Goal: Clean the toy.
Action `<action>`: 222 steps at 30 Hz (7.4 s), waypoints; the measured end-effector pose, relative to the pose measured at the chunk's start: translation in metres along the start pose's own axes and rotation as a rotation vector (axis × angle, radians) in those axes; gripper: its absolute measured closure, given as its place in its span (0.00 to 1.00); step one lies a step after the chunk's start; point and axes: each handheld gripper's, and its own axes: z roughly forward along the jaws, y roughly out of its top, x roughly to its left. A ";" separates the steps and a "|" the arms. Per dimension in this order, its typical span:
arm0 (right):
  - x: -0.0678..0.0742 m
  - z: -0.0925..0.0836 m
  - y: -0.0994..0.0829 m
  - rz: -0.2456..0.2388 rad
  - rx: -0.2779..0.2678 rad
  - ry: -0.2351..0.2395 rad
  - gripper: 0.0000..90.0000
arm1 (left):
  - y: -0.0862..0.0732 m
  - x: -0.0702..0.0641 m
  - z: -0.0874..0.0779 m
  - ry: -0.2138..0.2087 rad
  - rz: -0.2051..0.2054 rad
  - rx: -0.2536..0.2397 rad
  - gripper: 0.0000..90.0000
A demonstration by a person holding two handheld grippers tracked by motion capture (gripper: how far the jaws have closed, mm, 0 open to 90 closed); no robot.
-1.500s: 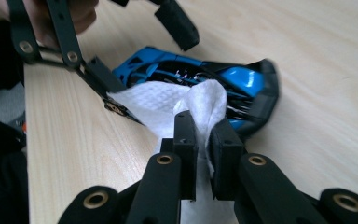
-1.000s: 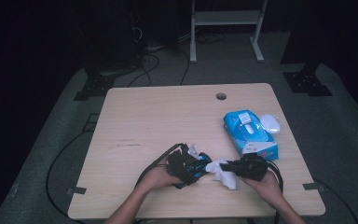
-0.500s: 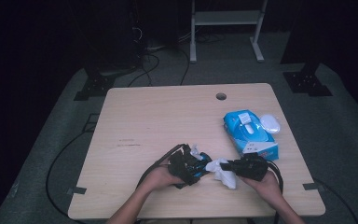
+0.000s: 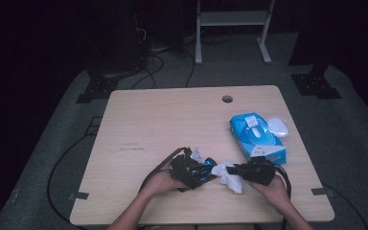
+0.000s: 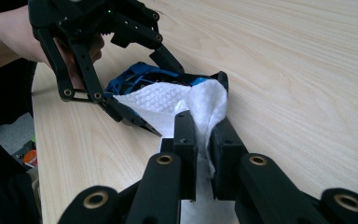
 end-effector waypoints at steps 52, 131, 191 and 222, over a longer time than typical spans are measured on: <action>-0.004 -0.004 -0.005 0.030 -0.020 -0.010 0.91 | -0.005 -0.002 -0.004 0.025 0.047 -0.019 0.31; -0.008 -0.016 -0.007 0.032 -0.034 -0.049 0.91 | 0.019 0.024 0.001 0.055 -0.028 -0.070 0.32; -0.018 -0.075 -0.031 -0.035 -0.086 -0.222 0.49 | -0.063 0.030 -0.072 0.127 -0.183 -0.301 0.12; -0.015 -0.067 -0.041 -0.043 -0.081 -0.227 0.46 | -0.115 0.026 -0.085 0.180 -0.266 -0.342 0.11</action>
